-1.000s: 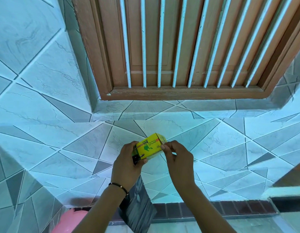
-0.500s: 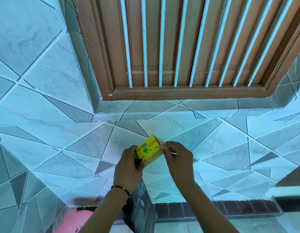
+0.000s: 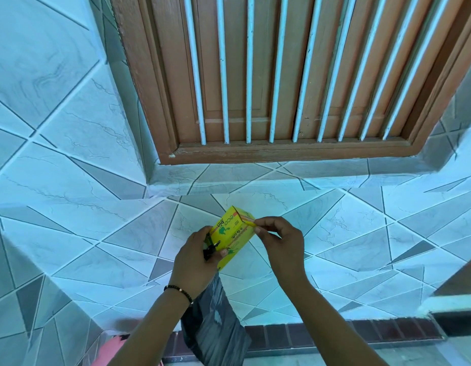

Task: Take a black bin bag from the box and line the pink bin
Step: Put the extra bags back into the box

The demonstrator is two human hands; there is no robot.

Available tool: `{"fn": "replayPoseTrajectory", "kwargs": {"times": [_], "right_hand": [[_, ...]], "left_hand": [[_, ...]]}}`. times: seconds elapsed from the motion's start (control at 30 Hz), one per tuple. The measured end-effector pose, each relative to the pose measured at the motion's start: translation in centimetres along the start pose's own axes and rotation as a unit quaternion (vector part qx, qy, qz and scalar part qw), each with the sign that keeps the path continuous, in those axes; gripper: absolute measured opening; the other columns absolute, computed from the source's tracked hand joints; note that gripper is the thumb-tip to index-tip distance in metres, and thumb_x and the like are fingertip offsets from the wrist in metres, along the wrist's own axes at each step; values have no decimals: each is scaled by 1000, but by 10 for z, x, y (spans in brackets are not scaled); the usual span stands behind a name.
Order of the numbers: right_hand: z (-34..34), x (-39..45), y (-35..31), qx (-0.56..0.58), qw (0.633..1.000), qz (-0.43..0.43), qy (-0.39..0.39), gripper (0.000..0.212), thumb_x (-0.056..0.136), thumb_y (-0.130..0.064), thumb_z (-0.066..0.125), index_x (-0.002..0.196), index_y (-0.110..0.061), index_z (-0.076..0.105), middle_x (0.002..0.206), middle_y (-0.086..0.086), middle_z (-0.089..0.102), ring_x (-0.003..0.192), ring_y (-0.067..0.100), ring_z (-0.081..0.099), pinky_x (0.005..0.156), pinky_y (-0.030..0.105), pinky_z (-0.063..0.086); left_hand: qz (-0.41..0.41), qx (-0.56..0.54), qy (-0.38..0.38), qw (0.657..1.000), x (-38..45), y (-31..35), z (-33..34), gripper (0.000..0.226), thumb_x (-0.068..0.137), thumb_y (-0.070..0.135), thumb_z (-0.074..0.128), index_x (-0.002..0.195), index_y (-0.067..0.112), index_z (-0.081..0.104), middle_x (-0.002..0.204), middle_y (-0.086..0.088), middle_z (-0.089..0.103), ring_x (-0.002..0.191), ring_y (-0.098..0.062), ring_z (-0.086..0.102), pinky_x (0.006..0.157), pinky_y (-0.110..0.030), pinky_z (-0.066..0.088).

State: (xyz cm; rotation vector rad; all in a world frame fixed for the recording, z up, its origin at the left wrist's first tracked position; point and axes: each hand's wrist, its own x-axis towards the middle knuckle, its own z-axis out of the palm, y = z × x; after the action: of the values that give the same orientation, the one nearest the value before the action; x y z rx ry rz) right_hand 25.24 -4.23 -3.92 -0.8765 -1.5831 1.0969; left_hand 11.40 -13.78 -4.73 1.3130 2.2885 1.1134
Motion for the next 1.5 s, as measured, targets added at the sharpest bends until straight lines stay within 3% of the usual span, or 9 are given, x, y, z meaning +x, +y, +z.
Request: {"fn": "replayPoseTrajectory", "kwargs": {"times": [0.47,0.67,0.83,0.97,1.13,1.27,1.33,1.4,1.5], "right_hand": [[-4,4,-10,-54,986,-156,18,11,79,-2,64,83,-8,73,79,-12,60,78,2,61,67,14,50],[-3,2,-8,-74,982,-170,-44,17,79,-13,63,93,-11,71,88,-11,58,87,4,59,74,16,50],[-16,28,-19,-97,974,-89,-184,36,73,-13,75,105,-24,60,107,-8,59,103,9,57,87,24,49],[-15,38,-20,-110,960,-52,-252,59,75,-10,74,126,-26,50,122,-1,55,110,15,52,93,25,46],[-13,43,-16,-41,987,-32,-155,47,71,-8,76,107,-31,56,100,-6,61,88,18,60,78,30,53],[-6,49,-10,5,998,-18,-67,25,74,-17,74,92,-24,58,98,0,69,91,25,66,82,45,54],[2,47,-8,-9,999,-36,-26,23,80,-23,69,102,-22,62,100,-4,69,94,24,66,86,35,54],[12,45,-10,-69,993,-91,22,32,88,-20,61,120,-16,60,113,2,67,105,21,63,89,21,50],[24,43,-13,-128,976,-174,34,38,90,-18,56,127,-10,56,126,7,62,115,18,58,99,26,44]], "left_hand": [[7,-86,-18,996,2,13,-7,47,69,45,58,112,26,54,112,-1,62,99,-18,63,92,-40,51],[7,-101,-30,994,1,7,-10,41,72,40,64,111,27,55,111,-2,64,93,-15,66,90,-39,53],[34,-82,-55,994,2,13,-14,33,70,42,58,102,44,51,109,1,64,100,-18,61,91,-39,50],[42,-57,-48,996,4,18,-16,55,67,42,57,119,25,54,115,2,60,110,-20,56,88,-25,42],[-12,1,35,999,6,11,-20,88,69,50,70,141,22,27,138,-4,43,119,-22,52,90,-34,44],[-52,-60,65,995,12,10,-18,47,76,39,69,114,17,52,100,3,61,98,-18,63,70,-18,41],[-25,-56,77,995,16,13,-16,22,79,35,67,94,21,60,83,7,63,91,-18,65,62,-10,39],[-10,-49,87,995,22,17,-14,15,80,32,66,86,19,61,83,1,69,88,-21,66,61,-16,40],[-14,-26,118,993,32,17,-16,23,83,30,64,92,9,64,95,-10,73,93,-27,66,68,-21,42]]}}
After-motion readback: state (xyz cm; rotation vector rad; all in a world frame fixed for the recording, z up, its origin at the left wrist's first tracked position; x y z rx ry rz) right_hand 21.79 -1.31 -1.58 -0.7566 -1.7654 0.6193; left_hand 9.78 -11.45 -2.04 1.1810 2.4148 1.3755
